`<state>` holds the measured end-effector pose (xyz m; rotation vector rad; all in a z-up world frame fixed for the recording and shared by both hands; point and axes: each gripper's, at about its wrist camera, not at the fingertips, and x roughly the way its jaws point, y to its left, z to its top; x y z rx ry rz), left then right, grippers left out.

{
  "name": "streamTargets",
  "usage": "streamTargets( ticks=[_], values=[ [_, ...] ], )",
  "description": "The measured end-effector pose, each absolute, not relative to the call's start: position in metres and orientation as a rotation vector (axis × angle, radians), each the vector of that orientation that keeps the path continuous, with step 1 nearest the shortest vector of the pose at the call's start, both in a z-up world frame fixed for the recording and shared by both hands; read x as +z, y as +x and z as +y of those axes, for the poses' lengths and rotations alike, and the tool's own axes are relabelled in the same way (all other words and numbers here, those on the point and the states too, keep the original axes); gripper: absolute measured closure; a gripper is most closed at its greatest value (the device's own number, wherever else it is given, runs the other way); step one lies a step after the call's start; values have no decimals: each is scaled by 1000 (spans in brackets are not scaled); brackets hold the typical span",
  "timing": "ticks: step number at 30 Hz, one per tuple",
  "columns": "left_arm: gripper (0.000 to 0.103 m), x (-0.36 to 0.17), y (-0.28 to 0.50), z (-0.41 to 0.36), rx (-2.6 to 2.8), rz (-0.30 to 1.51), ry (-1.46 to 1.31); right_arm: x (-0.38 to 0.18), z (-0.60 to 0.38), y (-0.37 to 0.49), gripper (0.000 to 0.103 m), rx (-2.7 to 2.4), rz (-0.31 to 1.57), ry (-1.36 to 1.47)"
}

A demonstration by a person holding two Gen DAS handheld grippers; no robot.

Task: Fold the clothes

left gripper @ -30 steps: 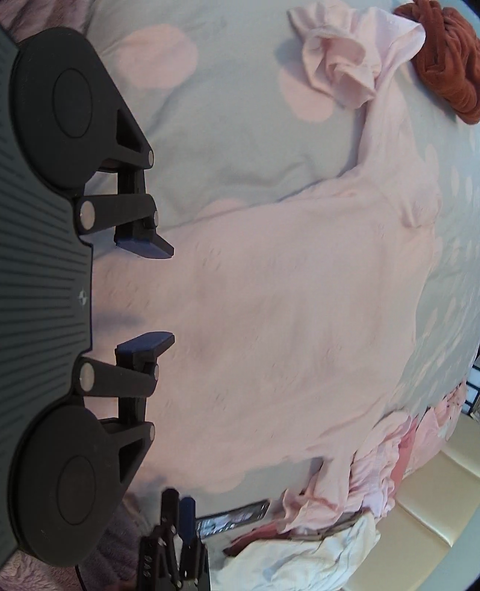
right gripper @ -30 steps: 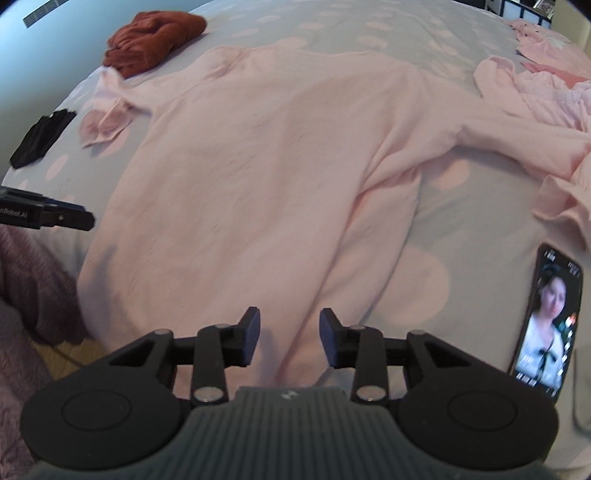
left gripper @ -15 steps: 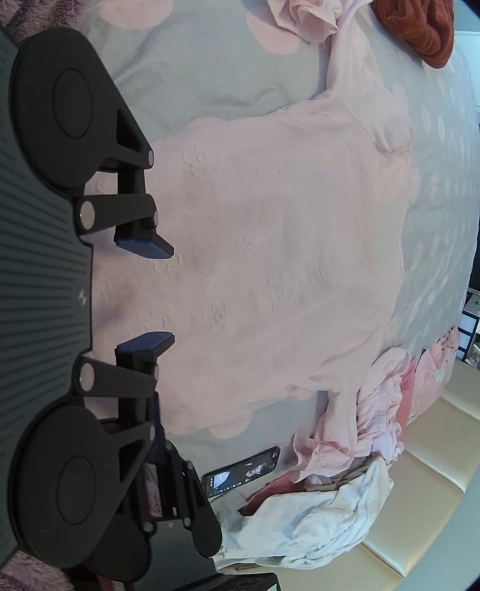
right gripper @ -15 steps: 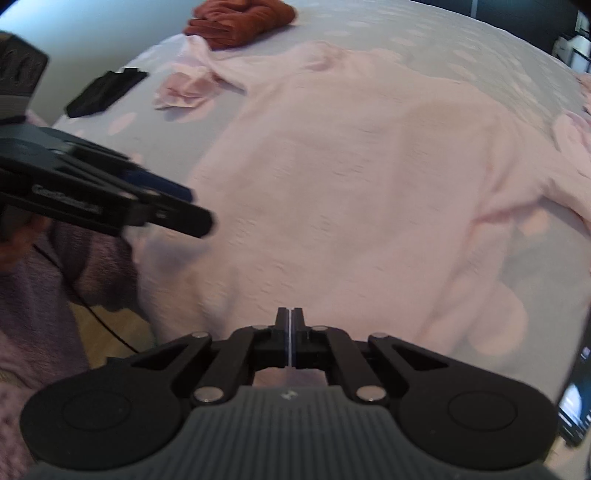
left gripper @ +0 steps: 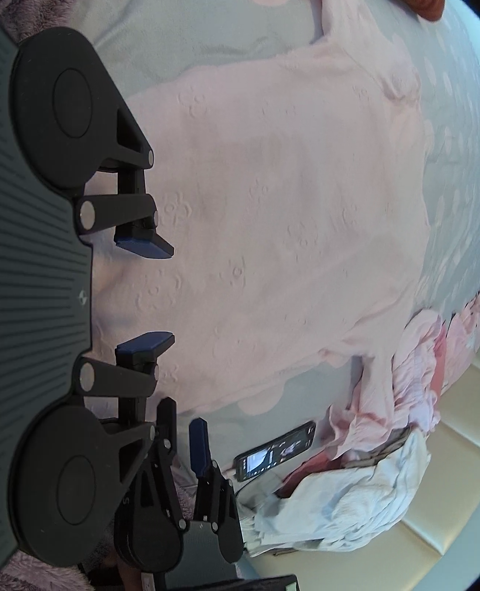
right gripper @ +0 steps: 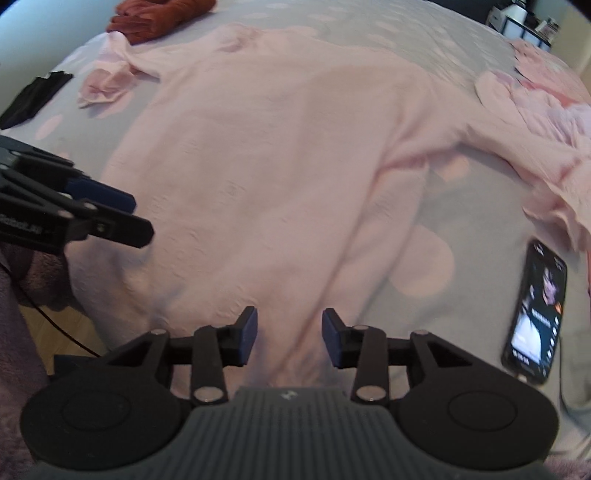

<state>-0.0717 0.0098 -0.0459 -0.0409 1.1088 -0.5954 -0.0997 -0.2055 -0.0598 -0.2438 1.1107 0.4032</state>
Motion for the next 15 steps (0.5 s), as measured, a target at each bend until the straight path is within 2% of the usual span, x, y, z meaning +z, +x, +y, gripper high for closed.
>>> streamTargets(
  ticks=[1,3,5,6,13,15],
  values=[
    [62,-46,-72,8,-604,1108,-40,-62,-205,-100,65,417,1119,-244],
    [62,-45,-71,5,-618,1107,-39,-65,-201,-101,89,445,1134,-256],
    [62,-45,-71,3,-622,1108,-36,-68,-194,-101,93,474,1141,-277],
    [62,-46,-71,3,-620,1110,-35,-70,-190,-102,98,488,1144,-287],
    [62,-47,-66,8,-593,1116,-66,-64,-181,-103,99,583,1140,-266],
    [61,-48,-64,9,-600,1120,-77,-63,-179,-103,96,610,1138,-259]
  ],
)
